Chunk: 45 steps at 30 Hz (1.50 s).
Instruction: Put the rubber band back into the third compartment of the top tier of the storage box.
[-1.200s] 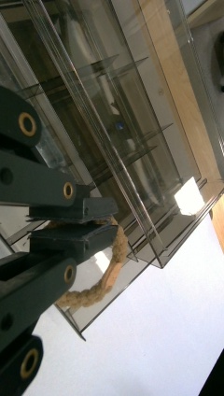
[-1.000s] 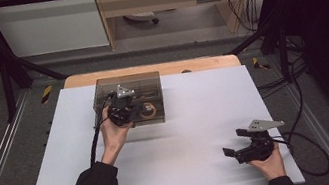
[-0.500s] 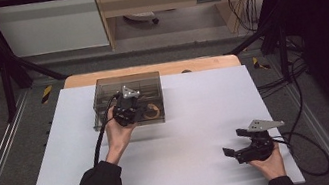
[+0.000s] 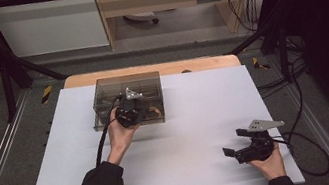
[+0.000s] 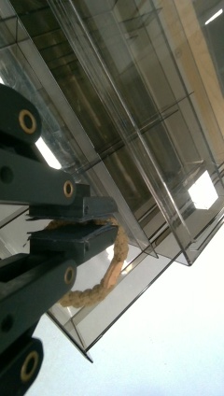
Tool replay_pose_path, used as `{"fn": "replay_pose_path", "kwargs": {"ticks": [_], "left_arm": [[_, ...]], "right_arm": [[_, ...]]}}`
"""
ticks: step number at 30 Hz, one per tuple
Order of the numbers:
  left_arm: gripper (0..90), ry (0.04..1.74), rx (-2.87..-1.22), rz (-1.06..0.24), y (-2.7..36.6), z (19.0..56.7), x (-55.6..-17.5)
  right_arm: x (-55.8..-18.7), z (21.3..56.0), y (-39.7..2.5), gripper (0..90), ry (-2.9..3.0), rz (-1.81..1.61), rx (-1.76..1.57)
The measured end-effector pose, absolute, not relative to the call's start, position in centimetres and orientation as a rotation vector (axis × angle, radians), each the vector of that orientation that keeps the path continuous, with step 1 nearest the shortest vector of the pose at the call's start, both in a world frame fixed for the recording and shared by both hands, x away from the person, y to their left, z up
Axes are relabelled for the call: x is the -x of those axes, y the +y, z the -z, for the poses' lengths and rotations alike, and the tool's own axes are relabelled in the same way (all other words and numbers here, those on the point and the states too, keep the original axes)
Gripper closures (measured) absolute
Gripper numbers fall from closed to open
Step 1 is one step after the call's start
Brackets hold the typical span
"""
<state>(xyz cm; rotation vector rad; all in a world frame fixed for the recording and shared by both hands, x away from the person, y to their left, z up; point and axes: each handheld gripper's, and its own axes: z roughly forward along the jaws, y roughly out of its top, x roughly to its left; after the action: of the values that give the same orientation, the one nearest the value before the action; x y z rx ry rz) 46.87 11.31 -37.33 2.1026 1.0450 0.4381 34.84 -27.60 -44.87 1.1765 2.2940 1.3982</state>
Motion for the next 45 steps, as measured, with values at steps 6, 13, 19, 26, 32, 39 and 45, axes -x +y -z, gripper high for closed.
{"fn": "replay_pose_path", "kwargs": {"ticks": [6,13,19,26,32,39,45], "left_arm": [[80.8,1.061,-2.108,-0.42,11.2,37.5,-47.0],[71.0,1.053,-2.088,-0.422,11.5,37.2,-46.8],[58.2,1.029,-2.079,-0.423,11.9,36.5,-46.4],[45.4,0.996,-2.076,-0.437,12.4,35.7,-45.6],[36.7,0.981,-2.073,-0.443,13.0,35.3,-45.0],[27.7,0.974,-2.079,-0.443,14.1,35.2,-44.2],[21.0,0.964,-2.072,-0.436,15.3,35.1,-43.4]], "right_arm": [[-34.8,44.9,-27.6,0.7,2.294,-1.398,-1.177],[-34.8,44.9,-27.6,0.7,2.294,-1.398,-1.179],[-34.8,44.9,-27.6,0.7,2.295,-1.397,-1.179],[-34.8,44.9,-27.6,0.7,2.293,-1.398,-1.18],[-34.8,44.8,-27.6,0.7,2.294,-1.396,-1.181],[-34.8,44.8,-27.6,0.7,2.292,-1.398,-1.178],[-34.8,44.8,-27.6,0.7,2.29,-1.398,-1.179]]}}
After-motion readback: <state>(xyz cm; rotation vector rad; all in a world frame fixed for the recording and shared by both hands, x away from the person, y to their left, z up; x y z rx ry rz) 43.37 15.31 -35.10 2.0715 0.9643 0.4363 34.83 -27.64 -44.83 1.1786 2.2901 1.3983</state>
